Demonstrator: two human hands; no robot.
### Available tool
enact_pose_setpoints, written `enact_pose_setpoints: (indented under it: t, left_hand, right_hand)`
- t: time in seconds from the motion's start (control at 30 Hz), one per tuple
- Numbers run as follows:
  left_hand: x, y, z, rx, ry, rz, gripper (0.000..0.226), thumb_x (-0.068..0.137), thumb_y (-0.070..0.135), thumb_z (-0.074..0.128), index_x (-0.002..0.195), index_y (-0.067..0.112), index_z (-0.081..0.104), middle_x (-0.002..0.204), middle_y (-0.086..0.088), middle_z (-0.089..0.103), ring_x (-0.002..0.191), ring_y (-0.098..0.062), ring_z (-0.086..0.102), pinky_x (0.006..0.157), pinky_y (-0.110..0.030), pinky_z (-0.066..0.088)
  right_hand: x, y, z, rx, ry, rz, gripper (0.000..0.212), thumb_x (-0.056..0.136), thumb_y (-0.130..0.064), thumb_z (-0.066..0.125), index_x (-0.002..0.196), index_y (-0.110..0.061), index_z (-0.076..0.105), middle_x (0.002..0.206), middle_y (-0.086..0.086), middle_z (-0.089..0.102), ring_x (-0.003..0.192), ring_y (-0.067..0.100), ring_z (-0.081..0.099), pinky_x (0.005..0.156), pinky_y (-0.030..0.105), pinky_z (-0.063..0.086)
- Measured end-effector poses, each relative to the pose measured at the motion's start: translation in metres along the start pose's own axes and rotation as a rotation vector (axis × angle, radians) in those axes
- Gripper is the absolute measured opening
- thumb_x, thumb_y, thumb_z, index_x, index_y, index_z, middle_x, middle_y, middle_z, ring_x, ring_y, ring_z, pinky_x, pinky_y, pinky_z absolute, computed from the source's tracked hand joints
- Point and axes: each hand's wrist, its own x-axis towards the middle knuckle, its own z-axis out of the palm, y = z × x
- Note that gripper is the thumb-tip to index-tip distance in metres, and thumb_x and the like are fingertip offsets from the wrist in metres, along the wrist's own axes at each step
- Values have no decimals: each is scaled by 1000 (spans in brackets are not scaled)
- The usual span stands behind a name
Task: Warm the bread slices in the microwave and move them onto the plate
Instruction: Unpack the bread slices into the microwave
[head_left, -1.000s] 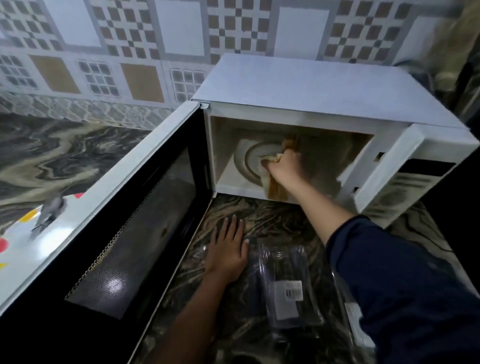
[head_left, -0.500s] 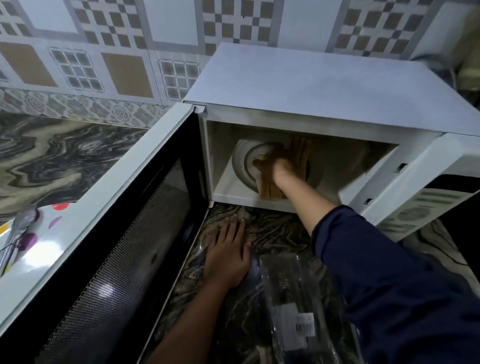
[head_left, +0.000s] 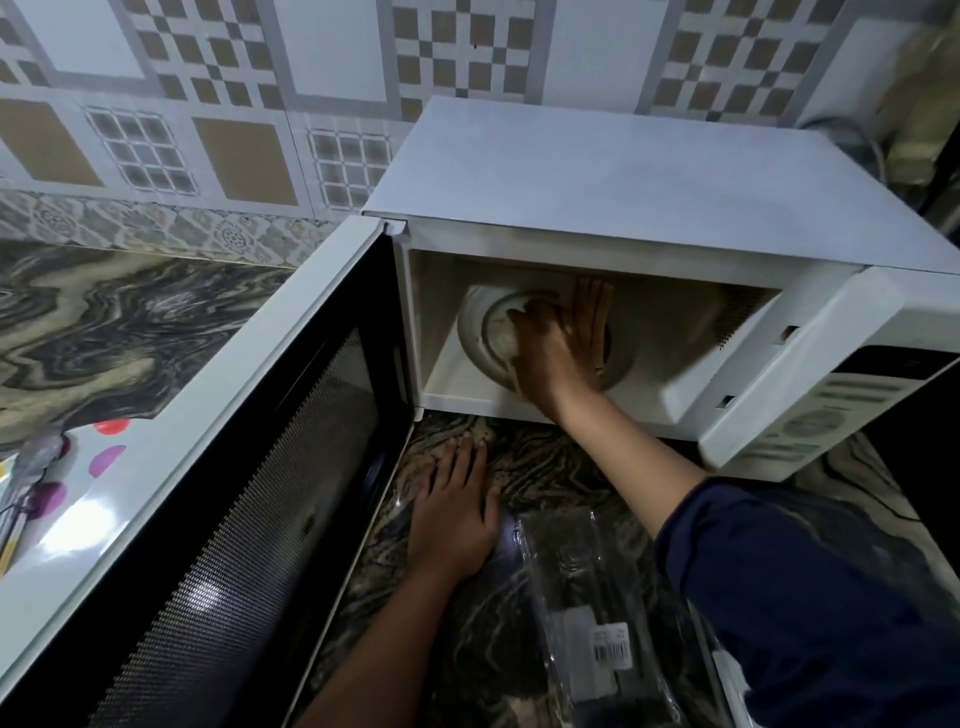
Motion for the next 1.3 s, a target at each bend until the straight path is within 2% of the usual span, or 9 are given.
enact_pose_setpoints:
  t: [0.1, 0.17, 0.27, 0.47, 0.6, 0.9, 1.13, 1.23, 1.3]
  left_hand:
    - [0, 0, -1, 8, -2, 3, 70, 85, 50, 2, 150, 23, 7, 159, 4, 3, 146, -10, -4, 115, -30, -8]
    - [0, 0, -1, 6, -5, 5, 70, 85, 49, 4, 150, 23, 6, 159, 4, 3, 146, -10, -4, 114, -29, -9]
    - [0, -1, -1, -2, -6, 15, 71, 84, 49, 3, 150, 24, 5, 159, 4, 2, 146, -10, -4, 113, -28, -11]
    - [1, -2, 1, 1, 11, 21, 69, 86, 48, 7, 150, 23, 7, 159, 2, 5, 146, -12, -2, 112, -29, -10]
    - [1, -1, 1, -21, 20, 13, 66, 89, 46, 12, 150, 21, 12, 159, 2, 6, 147, -13, 1, 111, -29, -10]
    - [0, -1, -1, -49, 2, 9, 70, 85, 49, 8, 150, 24, 5, 159, 5, 3, 147, -12, -3, 111, -28, -11]
    - [1, -2, 3, -36, 15, 10, 69, 86, 49, 11, 150, 23, 10, 159, 5, 7, 146, -10, -2, 115, -28, -5]
    - [0, -2, 2, -41, 22, 13, 73, 82, 52, 6, 150, 24, 11, 159, 5, 10, 146, -10, 0, 116, -27, -3]
    - [-2, -3, 2, -34, 14, 21, 76, 80, 53, 3, 149, 23, 13, 158, 3, 13, 146, -11, 3, 116, -27, -3]
  right_hand:
    - [15, 2, 10, 38, 89, 147, 50, 90, -39, 48, 135, -18, 44, 155, 16, 18, 146, 32, -3, 102, 25, -35]
    - [23, 5, 18, -75, 65, 188, 68, 82, -50, 50, 140, -18, 38, 155, 16, 17, 145, 35, -3, 97, 29, -42]
    - [34, 9, 22, -142, 34, 133, 58, 79, -37, 59, 133, -23, 43, 148, 19, 30, 142, 39, 13, 115, 48, -18]
    - [42, 8, 5, -289, 18, 97, 57, 88, -37, 55, 141, -26, 35, 147, 14, 30, 138, 40, 19, 115, 59, 2]
    - [45, 6, -1, -209, 72, 89, 52, 91, -27, 52, 140, -23, 36, 148, 10, 29, 137, 33, 22, 115, 51, 3]
    - [60, 11, 8, -311, 54, 132, 55, 87, -41, 53, 137, -25, 37, 141, 15, 40, 131, 40, 33, 111, 60, 18]
    - [50, 16, 9, -126, 66, 154, 56, 88, -23, 47, 142, -21, 31, 147, 14, 28, 138, 37, 19, 116, 57, 1]
    - [22, 10, -1, 157, 102, 219, 45, 93, -25, 44, 135, -12, 40, 137, 18, 41, 132, 37, 34, 112, 44, 21]
    - [-12, 11, -14, 288, 95, 237, 33, 94, -22, 47, 126, -11, 47, 130, 14, 45, 123, 33, 44, 96, 32, 37]
